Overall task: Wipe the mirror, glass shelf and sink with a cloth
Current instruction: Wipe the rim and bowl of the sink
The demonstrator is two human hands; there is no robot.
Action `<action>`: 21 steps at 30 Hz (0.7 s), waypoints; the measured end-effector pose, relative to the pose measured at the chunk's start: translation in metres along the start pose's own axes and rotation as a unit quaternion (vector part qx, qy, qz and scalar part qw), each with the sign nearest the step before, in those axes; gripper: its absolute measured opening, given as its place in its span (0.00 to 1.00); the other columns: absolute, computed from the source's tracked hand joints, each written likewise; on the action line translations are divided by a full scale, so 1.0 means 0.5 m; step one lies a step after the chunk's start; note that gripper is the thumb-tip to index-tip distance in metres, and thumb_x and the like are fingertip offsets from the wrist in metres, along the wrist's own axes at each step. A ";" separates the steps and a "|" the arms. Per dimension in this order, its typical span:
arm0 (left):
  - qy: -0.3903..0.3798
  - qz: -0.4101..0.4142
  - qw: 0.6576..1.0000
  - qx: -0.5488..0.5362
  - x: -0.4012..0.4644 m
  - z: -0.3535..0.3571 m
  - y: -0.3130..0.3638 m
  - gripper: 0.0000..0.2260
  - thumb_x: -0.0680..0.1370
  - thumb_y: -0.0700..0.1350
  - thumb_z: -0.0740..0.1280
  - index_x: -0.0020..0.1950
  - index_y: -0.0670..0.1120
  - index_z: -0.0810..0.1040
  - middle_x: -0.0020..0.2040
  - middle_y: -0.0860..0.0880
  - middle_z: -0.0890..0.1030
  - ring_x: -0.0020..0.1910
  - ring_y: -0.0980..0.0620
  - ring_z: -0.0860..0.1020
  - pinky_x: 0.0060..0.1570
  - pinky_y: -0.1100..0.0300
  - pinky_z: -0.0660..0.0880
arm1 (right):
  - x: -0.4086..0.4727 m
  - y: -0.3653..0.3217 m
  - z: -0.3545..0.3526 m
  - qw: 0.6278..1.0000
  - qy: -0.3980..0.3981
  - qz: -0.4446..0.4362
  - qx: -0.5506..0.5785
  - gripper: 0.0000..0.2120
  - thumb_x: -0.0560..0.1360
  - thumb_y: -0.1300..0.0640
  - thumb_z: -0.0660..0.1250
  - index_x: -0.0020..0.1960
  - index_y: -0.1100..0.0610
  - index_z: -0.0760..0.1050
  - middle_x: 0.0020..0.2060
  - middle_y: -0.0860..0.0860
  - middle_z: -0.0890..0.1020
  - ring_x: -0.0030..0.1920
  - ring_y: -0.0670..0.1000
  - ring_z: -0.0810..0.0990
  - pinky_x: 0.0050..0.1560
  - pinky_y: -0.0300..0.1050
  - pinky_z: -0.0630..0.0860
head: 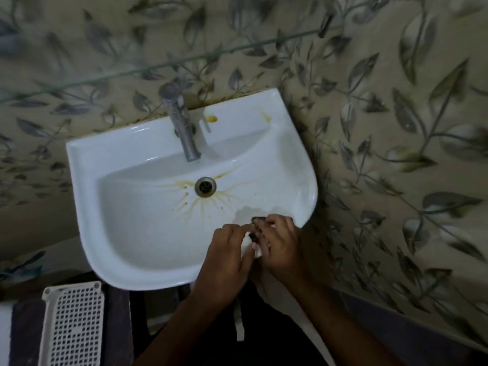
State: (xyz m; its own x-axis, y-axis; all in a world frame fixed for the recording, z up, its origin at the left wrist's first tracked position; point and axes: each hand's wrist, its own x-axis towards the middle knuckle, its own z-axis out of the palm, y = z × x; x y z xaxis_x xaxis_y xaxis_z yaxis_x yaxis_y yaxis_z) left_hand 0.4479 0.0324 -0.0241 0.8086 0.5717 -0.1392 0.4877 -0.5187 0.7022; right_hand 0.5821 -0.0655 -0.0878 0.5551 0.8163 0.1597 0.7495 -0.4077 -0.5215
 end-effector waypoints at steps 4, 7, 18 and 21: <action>-0.016 0.002 1.000 0.005 0.043 0.001 0.024 0.17 0.82 0.52 0.60 0.71 0.53 0.70 0.61 0.53 0.73 0.63 0.54 0.69 0.64 0.57 0.68 | 0.098 0.089 -0.050 0.997 0.046 0.043 -0.048 0.15 0.76 0.62 0.69 0.63 0.61 0.80 0.54 0.58 0.78 0.54 0.58 0.74 0.53 0.54 0.78; -0.029 0.009 0.999 0.008 0.079 0.008 0.043 0.18 0.82 0.53 0.59 0.72 0.52 0.69 0.64 0.52 0.72 0.65 0.53 0.68 0.66 0.54 0.68 | 0.139 0.103 -0.059 0.994 0.065 0.040 -0.081 0.17 0.74 0.64 0.72 0.63 0.62 0.79 0.54 0.58 0.78 0.54 0.58 0.75 0.53 0.52 0.79; -0.060 0.019 0.998 0.007 0.187 0.047 0.094 0.26 0.82 0.57 0.55 0.79 0.52 0.59 0.76 0.49 0.65 0.73 0.52 0.60 0.70 0.64 0.54 | 0.173 0.117 -0.040 0.974 0.137 0.135 -0.119 0.21 0.76 0.65 0.70 0.69 0.58 0.76 0.58 0.57 0.79 0.57 0.57 0.72 0.54 0.49 0.75; -0.059 0.018 0.998 0.000 0.203 0.047 0.090 0.27 0.81 0.59 0.53 0.79 0.54 0.58 0.77 0.52 0.63 0.75 0.55 0.58 0.70 0.65 0.52 | 0.251 0.145 -0.060 0.980 0.089 0.092 -0.153 0.24 0.78 0.65 0.65 0.74 0.55 0.70 0.61 0.57 0.77 0.59 0.59 0.74 0.59 0.50 0.75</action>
State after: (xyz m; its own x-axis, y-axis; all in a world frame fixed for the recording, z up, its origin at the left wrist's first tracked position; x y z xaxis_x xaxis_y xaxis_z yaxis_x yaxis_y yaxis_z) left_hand 0.5598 0.0521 -0.0233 0.8590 0.4733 -0.1954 0.4575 -0.5381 0.7079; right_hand 0.7169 -0.0050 -0.0806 0.7247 0.6440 0.2450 0.6888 -0.6673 -0.2832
